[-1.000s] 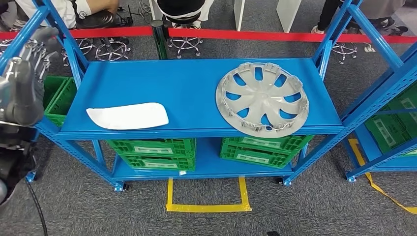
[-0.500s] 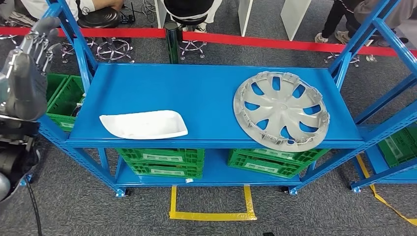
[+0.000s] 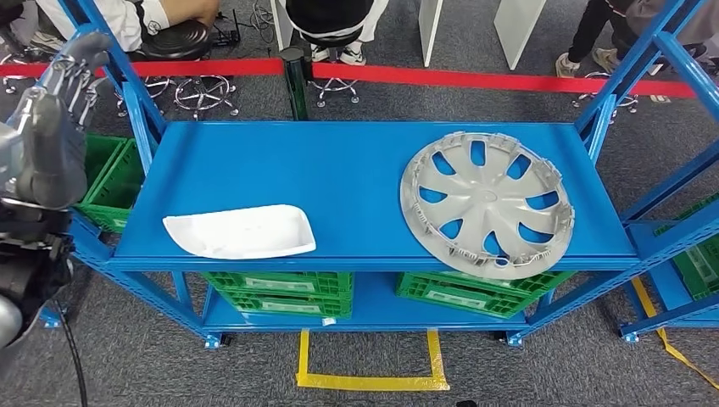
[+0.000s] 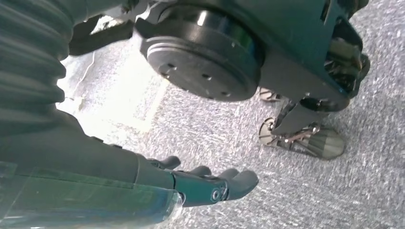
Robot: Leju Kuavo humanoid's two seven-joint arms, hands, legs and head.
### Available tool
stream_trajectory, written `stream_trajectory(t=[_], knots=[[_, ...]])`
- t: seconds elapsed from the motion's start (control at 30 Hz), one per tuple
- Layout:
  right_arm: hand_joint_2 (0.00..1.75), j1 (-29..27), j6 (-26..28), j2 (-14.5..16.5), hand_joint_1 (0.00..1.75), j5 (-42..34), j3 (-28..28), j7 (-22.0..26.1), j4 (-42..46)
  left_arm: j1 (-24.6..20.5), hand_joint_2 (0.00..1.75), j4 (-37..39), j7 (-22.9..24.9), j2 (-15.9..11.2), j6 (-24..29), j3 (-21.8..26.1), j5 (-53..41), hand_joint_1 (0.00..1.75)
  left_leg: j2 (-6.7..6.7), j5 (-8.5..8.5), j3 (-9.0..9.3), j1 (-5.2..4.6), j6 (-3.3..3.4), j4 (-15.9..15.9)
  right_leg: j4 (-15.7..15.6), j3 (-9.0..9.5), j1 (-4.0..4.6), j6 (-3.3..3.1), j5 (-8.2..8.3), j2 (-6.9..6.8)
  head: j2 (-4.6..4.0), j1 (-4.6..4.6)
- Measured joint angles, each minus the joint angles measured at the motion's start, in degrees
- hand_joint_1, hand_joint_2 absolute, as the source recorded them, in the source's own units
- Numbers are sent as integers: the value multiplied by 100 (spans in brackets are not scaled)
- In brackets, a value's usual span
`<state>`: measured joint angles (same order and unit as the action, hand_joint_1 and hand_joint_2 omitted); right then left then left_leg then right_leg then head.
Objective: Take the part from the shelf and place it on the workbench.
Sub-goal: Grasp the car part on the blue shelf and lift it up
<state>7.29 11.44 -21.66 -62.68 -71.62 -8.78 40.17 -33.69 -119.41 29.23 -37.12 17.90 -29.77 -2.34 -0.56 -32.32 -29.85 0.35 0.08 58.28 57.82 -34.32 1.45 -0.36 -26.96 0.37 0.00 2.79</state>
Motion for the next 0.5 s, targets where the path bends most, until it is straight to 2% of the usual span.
stream_trajectory(t=[0.2, 0.33, 0.5], knots=[[175, -4, -3, 19, 0, -61, -7, 46, 42, -11, 0, 1, -33, 4, 4, 1, 2, 0, 2, -24, 19, 5, -4, -23, 28, -1, 4, -5, -21, -1, 0, -14], [175, -9, -111, 20, 0, -116, -14, 78, 32, 64, 175, -3, -87, -26, -57, 3, 6, 0, 14, -14, 21, 7, -4, -24, 31, 1, 2, -13, -12, 0, 0, -14], [175, -9, -103, 27, 0, -149, -19, 82, 16, -66, 175, -57, 434, -42, -571, -49, -162, 0, 15, -4, 21, 2, -8, -24, 28, 4, -3, -18, -2, 0, 0, -13]])
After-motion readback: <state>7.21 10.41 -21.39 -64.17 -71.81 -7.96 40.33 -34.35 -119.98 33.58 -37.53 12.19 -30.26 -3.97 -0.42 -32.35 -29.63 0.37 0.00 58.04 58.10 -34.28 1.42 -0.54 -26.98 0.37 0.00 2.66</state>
